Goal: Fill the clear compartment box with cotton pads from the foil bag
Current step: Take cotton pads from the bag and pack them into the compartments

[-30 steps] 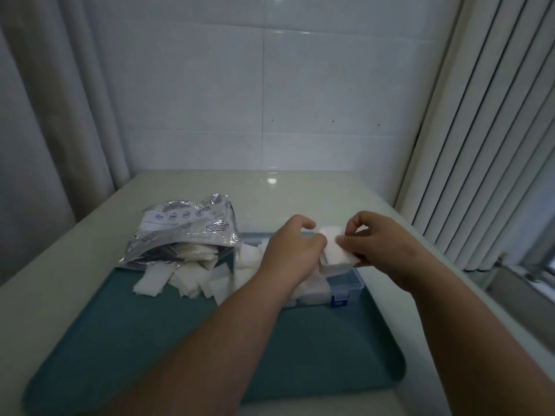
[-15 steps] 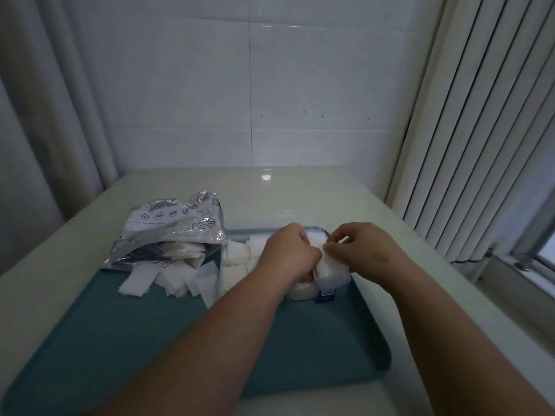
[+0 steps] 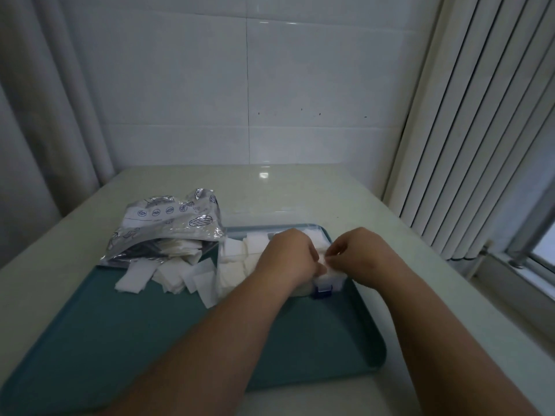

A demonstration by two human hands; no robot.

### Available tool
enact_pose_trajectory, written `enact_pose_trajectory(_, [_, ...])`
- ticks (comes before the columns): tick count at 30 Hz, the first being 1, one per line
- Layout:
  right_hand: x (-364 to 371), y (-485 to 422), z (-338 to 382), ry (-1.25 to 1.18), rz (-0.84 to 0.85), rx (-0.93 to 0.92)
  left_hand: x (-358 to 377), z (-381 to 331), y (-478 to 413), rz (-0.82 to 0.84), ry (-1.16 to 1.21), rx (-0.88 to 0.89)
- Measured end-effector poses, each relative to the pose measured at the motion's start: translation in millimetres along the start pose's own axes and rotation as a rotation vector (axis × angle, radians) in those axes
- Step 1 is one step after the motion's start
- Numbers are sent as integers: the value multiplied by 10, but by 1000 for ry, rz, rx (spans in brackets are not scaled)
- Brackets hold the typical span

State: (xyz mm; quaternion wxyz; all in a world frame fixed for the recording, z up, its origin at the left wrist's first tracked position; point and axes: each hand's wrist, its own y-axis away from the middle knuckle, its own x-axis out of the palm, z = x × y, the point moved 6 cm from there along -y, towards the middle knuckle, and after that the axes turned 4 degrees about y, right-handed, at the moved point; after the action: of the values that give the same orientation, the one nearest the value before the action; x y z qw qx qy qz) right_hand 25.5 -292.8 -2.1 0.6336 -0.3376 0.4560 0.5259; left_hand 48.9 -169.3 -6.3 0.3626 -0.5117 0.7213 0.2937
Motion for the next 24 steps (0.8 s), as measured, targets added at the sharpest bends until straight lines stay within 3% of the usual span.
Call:
enact_pose_trajectory(7, [82, -110, 16, 102, 100, 110, 21, -18, -12, 59, -88, 28])
enact_pose_trajectory(13, [-65, -124, 77, 82, -69, 75, -313, 218, 140, -149, 264, 87])
enact_pose_trajectory(16, [-135, -79, 272, 52, -133, -23, -646, 444, 232, -265, 416, 34])
enact_pose_trajectory(24, [8, 43, 1192, -82, -48, -335, -1118, 1179, 380, -352, 310, -76])
